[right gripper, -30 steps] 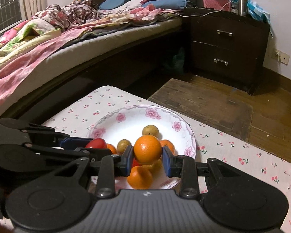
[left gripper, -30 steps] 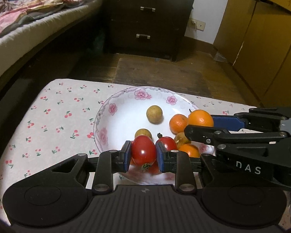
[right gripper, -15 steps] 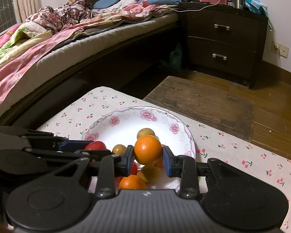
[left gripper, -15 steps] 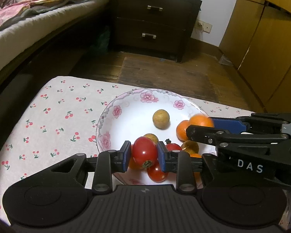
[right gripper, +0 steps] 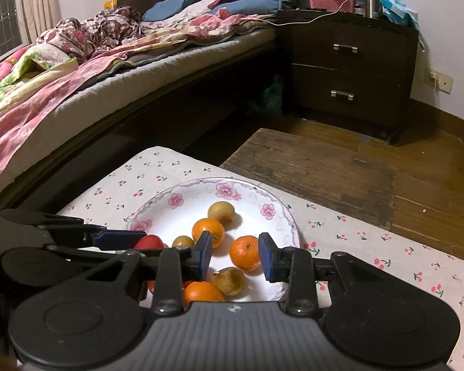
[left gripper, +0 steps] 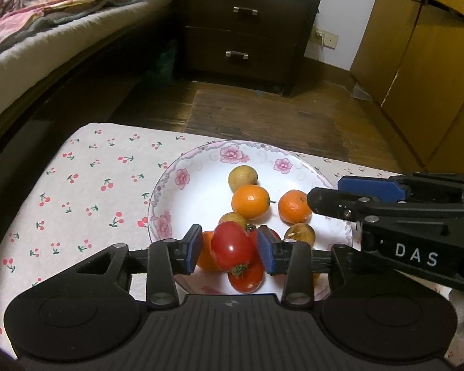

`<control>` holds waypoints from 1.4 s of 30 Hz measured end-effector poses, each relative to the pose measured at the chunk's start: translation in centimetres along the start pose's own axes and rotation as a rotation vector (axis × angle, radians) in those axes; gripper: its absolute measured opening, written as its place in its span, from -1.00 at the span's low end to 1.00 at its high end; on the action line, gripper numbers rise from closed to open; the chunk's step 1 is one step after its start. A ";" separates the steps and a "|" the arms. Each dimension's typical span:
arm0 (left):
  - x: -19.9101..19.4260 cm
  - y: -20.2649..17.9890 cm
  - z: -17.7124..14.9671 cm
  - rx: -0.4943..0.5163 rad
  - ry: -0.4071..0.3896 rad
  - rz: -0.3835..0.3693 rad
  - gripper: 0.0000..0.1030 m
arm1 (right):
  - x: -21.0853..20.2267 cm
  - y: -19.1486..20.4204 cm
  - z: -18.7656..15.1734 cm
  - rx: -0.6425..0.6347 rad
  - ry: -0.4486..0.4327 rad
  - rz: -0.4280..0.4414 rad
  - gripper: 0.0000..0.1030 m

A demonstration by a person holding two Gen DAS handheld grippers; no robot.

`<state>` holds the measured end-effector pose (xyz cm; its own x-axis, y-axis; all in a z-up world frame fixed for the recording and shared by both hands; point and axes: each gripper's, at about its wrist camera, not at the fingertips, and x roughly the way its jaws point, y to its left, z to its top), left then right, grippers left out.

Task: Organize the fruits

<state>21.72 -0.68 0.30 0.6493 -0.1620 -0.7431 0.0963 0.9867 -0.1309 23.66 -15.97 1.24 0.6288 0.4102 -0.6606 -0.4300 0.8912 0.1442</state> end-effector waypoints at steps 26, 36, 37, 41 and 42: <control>-9.6 -1.8 -1.8 0.055 -0.202 0.221 1.00 | -8.6 2.3 -1.1 0.018 -0.041 -0.033 -0.47; -12.2 -2.7 -4.4 0.052 -0.182 0.224 1.00 | -12.1 3.8 -3.1 0.038 -0.036 -0.036 -0.43; -12.5 -2.9 -4.8 0.055 -0.179 0.234 1.00 | -12.4 4.0 -3.5 0.041 -0.035 -0.035 -0.43; -13.9 -3.3 -6.5 0.048 -0.156 0.219 1.00 | -14.0 4.8 -5.4 0.070 -0.028 -0.025 -0.42; -14.2 -3.1 -6.9 0.032 -0.145 0.201 1.00 | -14.5 4.9 -5.9 0.086 -0.028 -0.019 -0.43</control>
<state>7.05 -1.54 6.74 0.7591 0.0391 -0.6498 -0.0236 0.9992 0.0326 8.61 -18.75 7.21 0.6550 0.3970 -0.6429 -0.3612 0.9119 0.1951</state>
